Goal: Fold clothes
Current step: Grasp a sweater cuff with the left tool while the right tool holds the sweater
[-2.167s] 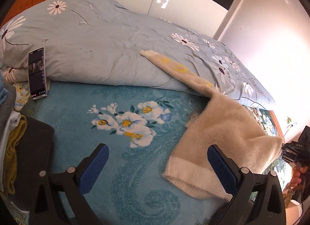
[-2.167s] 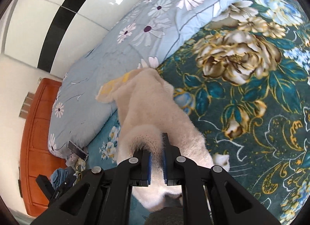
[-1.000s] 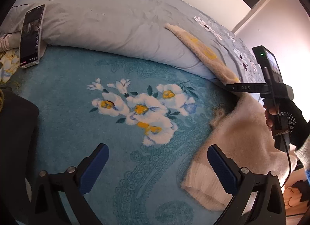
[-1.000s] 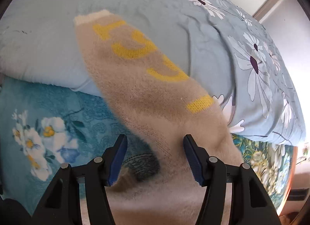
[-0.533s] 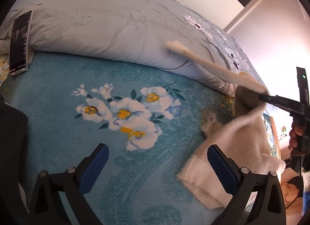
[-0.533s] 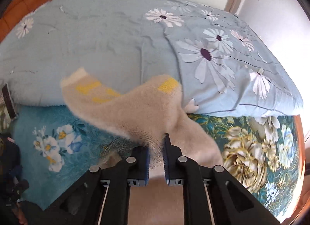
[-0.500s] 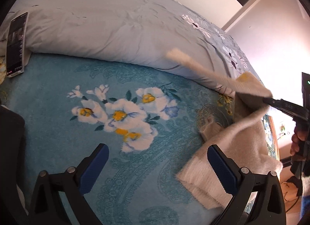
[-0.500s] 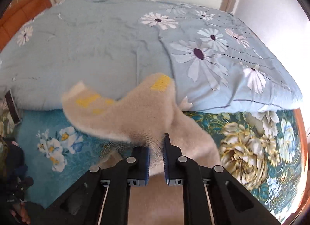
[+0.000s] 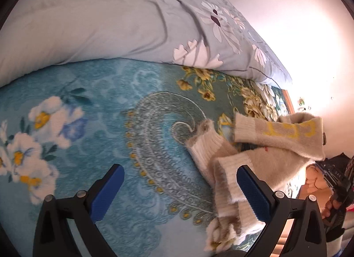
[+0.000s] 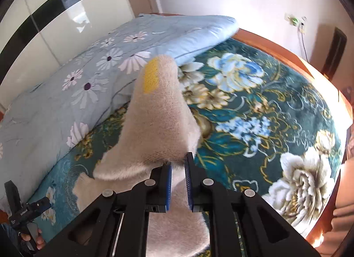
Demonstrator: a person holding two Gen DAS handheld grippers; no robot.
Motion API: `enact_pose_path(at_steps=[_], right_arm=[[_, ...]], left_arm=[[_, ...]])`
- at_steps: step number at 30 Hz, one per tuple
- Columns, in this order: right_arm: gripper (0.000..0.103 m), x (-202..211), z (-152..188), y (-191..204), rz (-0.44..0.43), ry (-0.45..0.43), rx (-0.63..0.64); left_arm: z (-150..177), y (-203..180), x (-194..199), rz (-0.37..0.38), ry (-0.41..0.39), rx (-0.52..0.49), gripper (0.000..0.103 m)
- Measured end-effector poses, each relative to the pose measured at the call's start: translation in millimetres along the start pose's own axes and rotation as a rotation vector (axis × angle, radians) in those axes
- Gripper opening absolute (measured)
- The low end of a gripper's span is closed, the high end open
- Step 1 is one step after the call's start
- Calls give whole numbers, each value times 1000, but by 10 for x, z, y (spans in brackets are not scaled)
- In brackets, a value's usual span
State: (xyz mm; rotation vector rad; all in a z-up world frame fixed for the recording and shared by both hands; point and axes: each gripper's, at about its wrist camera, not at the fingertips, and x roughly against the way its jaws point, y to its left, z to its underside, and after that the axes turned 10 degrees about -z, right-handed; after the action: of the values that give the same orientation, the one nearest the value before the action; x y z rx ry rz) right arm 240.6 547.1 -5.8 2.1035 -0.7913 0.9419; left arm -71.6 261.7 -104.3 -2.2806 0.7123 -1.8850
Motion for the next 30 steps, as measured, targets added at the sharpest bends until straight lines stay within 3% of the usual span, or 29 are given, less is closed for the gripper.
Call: enact_pose_path(at_steps=[2,6,10,12,17,19,21,23,25,30], right_arm=[[12,21,89,-277,12,10,-62],[12,48,180,-524,12,6,-104],[12,7,159,-592,-32,-2,-115],[12,-18,143,-614,-56,-6,-118],[14,-261,-134,-235,-131,-8,-25],[19,-364,-250,-80,-155,-9,12],[31,-487,-341,-5,-138,1,25],[35,-609,-432,70,-121,11,38],[36,-732,-522,145,-103,20,51],[36,-1000,-718,245,-44,47,57]], left_arm=[[-49,-161,-174,11,39,-18,102],[-75,-410,-352,6,41,-60,101],[-86,-471,-530,4,83,-54,85],[-83,-424,-576,28,101,-9,82],[-95,-250,-692,84,121,121,82],[-103,-225,-724,81,125,142,80],[-121,-236,-722,82,111,143,80],[-142,-226,-725,78,105,148,76],[-162,-199,-726,78,97,165,64],[-206,-172,-772,66,101,184,44]])
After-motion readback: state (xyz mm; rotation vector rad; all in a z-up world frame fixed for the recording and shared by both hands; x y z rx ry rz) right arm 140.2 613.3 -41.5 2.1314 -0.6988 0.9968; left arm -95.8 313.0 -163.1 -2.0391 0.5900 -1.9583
